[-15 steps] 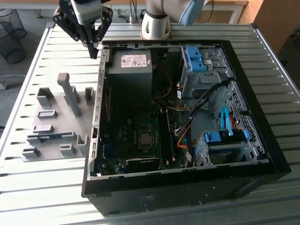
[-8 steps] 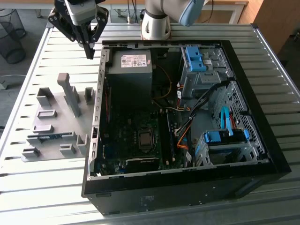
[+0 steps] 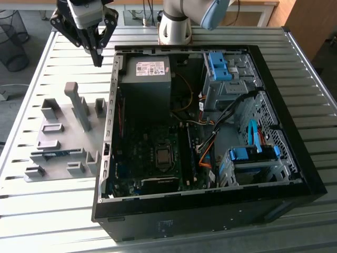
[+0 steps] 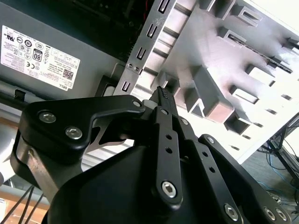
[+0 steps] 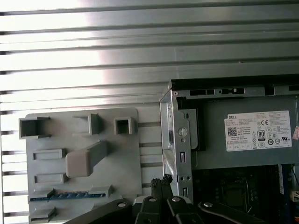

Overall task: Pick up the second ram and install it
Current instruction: 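Reach for the second ram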

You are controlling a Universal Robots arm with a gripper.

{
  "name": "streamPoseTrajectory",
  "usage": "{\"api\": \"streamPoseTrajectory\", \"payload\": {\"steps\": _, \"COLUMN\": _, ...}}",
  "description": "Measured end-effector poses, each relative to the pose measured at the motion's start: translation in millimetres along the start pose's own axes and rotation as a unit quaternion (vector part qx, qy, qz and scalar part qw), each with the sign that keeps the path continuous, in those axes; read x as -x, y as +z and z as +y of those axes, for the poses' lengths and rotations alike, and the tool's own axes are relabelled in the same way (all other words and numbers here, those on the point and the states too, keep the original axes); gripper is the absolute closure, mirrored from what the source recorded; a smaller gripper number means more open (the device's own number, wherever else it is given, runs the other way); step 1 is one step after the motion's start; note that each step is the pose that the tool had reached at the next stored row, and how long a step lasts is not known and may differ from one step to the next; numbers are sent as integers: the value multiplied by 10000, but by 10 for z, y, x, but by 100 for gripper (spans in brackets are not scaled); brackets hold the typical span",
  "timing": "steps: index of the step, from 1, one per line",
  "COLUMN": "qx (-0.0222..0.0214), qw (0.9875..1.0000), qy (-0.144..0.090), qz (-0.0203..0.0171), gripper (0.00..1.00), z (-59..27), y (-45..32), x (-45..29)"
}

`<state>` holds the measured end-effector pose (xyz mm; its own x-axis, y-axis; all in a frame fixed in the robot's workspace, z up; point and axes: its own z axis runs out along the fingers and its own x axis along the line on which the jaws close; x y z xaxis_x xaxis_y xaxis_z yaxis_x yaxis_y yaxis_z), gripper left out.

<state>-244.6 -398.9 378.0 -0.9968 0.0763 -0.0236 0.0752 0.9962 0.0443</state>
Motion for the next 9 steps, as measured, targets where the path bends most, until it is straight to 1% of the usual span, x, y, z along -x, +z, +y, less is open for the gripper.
{"api": "streamPoseTrajectory", "payload": {"steps": 9, "qx": 0, "qw": 10000, "qy": 0, "qz": 0, "gripper": 90, "z": -5, "y": 6, "x": -59}}
